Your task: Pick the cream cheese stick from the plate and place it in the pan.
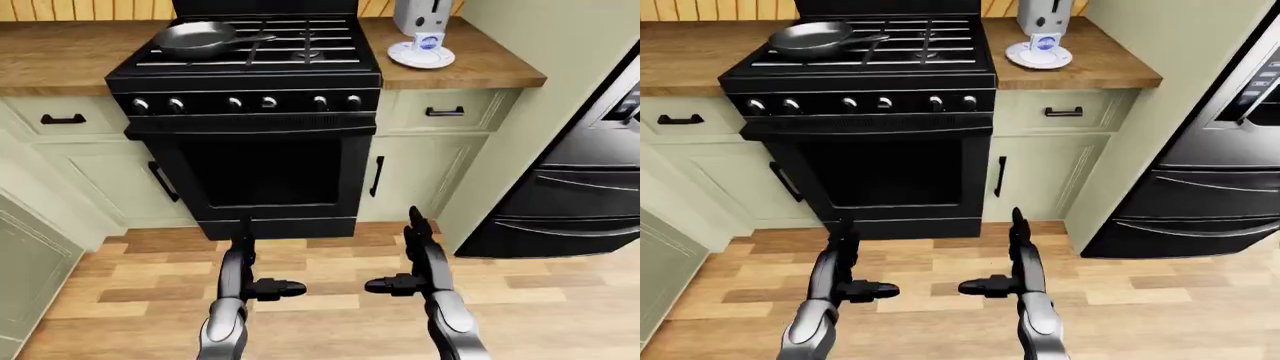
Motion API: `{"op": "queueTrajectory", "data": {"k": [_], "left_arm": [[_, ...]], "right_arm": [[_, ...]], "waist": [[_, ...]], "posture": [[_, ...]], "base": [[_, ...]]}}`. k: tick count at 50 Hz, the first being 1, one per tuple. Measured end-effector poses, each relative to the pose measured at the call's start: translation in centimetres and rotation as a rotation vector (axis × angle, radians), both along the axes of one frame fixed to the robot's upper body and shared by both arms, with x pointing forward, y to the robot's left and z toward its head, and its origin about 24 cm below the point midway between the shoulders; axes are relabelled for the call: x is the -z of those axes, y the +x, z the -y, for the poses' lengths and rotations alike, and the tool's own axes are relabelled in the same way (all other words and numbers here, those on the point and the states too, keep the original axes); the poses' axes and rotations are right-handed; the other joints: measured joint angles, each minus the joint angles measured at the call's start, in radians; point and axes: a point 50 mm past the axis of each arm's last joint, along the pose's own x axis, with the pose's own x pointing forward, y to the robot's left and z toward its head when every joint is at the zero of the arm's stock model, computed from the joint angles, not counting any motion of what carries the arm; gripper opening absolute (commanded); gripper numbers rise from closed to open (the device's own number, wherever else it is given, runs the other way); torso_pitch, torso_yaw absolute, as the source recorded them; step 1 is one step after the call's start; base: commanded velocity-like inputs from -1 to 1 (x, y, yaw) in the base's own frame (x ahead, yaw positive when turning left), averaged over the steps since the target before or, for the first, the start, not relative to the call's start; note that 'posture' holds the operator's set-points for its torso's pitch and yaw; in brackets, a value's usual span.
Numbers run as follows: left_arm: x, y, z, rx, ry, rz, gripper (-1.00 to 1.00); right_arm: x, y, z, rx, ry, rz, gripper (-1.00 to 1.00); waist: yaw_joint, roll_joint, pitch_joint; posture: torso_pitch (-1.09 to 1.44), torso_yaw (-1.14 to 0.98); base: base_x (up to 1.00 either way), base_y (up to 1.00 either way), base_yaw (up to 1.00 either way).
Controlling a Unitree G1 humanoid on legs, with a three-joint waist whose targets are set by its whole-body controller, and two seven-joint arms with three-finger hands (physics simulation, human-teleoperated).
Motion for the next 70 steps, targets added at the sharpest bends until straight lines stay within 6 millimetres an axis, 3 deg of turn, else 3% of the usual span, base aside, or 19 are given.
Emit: {"op": "queueTrajectory", "data": {"k": [1, 3, 5, 7, 12, 24, 37, 42, 52, 62, 70], "left_arm": [[-0.3, 0.2, -0.1, 0.002, -0.001, 0.018, 1.00], [-2.0, 0.8, -0.1, 0.005, 0.000, 0.099, 1.00], [-2.3, 0.9, 0.0, 0.009, -0.003, 0.126, 1.00], [-1.7, 0.6, 0.0, 0.008, -0.007, 0.099, 1.00], [-1.1, 0.5, 0.0, 0.008, -0.008, 0.060, 1.00], [-1.8, 0.8, 0.1, 0.012, -0.006, 0.088, 1.00], [-3.5, 4.9, -0.2, -0.013, -0.016, 0.083, 1.00], [-5.4, 6.2, -0.2, -0.017, -0.017, 0.100, 1.00], [-11.4, 9.8, -1.3, -0.077, 0.009, 0.155, 1.00], [-15.2, 11.2, -1.0, -0.066, 0.014, 0.161, 1.00], [-19.9, 11.4, -0.8, -0.054, 0.008, 0.234, 1.00]], "right_arm": [[-0.3, 0.1, 0.0, -0.001, -0.005, 0.017, 1.00], [-1.8, 0.8, 0.1, 0.000, -0.017, 0.095, 1.00], [-2.0, 0.9, 0.1, 0.003, -0.018, 0.116, 1.00], [-1.5, 0.5, 0.0, 0.000, -0.018, 0.093, 1.00], [-0.8, 0.4, 0.2, 0.004, -0.021, 0.054, 1.00], [-1.5, 1.2, 0.4, 0.022, -0.047, 0.082, 1.00], [-5.4, 4.8, 1.4, 0.067, -0.080, 0.126, 1.00], [-7.8, 6.1, 1.6, 0.070, -0.096, 0.151, 1.00], [-13.5, 7.7, 2.5, 0.092, -0.126, 0.198, 1.00], [-17.9, 8.7, 2.5, 0.086, -0.154, 0.246, 1.00], [-22.0, 8.4, 3.4, 0.105, -0.146, 0.304, 1.00]], "waist": [[-0.001, -0.004, -0.010], [0.005, -0.004, -0.060], [0.008, -0.010, -0.041], [0.007, -0.009, -0.053], [0.007, -0.005, -0.054], [0.008, -0.004, -0.073], [0.008, -0.007, -0.071], [0.009, -0.007, -0.066], [0.009, -0.009, -0.065], [0.011, -0.007, -0.056], [0.011, -0.006, -0.049]], "posture": [[0.00, 0.00], [0.00, 0.00], [0.00, 0.00], [0.00, 0.00], [0.00, 0.00], [0.00, 0.00], [0.00, 0.00], [0.00, 0.00], [0.00, 0.00], [0.00, 0.00], [0.00, 0.00]], "base": [[0.00, 0.00, 0.00], [0.00, 0.00, 0.00], [0.00, 0.00, 0.00], [0.00, 0.00, 0.00], [0.00, 0.00, 0.00], [0.00, 0.00, 0.00], [0.00, 0.00, 0.00], [0.00, 0.00, 0.00], [0.00, 0.00, 0.00], [0.00, 0.00, 0.00], [0.00, 0.00, 0.00]]}}
